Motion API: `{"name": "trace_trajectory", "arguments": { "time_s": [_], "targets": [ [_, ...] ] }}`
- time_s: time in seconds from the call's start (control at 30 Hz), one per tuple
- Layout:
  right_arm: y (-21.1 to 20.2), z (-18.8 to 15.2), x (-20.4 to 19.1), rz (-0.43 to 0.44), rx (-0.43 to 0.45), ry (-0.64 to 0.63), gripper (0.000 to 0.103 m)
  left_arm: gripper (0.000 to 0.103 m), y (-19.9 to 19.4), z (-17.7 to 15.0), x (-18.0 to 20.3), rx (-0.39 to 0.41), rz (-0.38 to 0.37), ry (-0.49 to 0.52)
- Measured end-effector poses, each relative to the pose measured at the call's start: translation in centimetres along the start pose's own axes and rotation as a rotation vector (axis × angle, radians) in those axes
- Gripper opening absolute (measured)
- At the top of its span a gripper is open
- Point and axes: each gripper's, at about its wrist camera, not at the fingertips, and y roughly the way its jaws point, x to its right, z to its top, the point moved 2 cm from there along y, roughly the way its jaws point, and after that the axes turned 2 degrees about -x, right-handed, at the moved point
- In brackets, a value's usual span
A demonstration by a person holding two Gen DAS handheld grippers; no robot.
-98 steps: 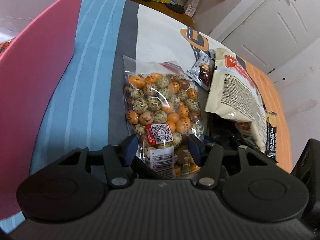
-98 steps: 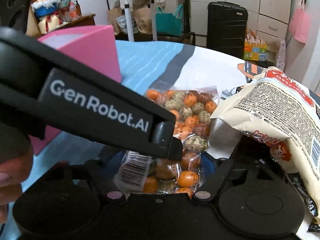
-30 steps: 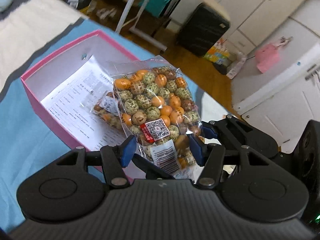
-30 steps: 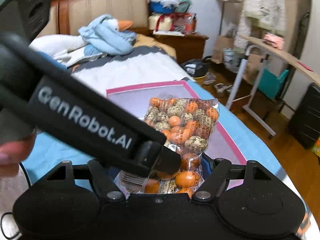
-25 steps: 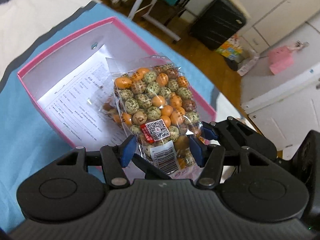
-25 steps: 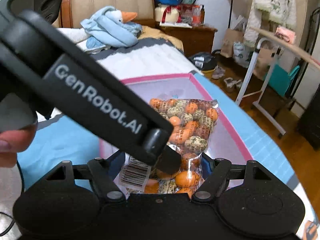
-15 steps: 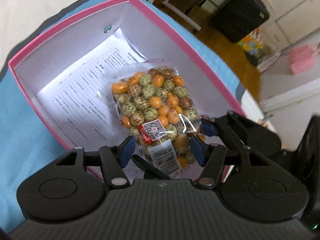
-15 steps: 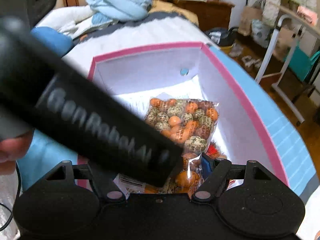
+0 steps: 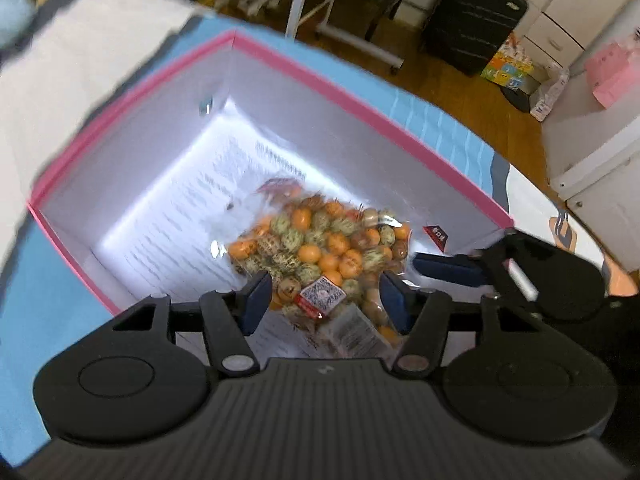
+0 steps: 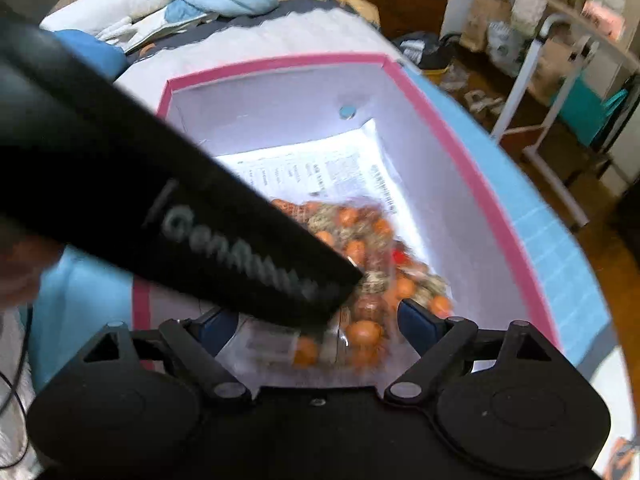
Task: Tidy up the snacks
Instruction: 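Reach the right gripper to the pile and grasp a dark biscuit pack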
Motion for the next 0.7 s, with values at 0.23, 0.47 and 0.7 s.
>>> {"name": "trace_trajectory", "arguments": {
  "time_s": [0.23, 0.47, 0.7],
  "targets": [
    [-8.6, -5.7, -1.6, -0.031, 0.165, 0.031, 0.09, 0.061, -5.1, -1.9, 2.1, 0.074, -0.008, 0.162],
    [-17.2, -15.3, -0.5, -0.154, 0.293, 0.191, 0.09, 0.064, -10.9, -5.5, 6.8, 0.179, 0.01, 0.388],
    [-22.0, -24.2, 1.9, -0.272, 0.313, 0.436, 0.09, 0.065, -12.6, -8.5, 12.4, 0.191, -0.145, 0.505]
  ]
}}
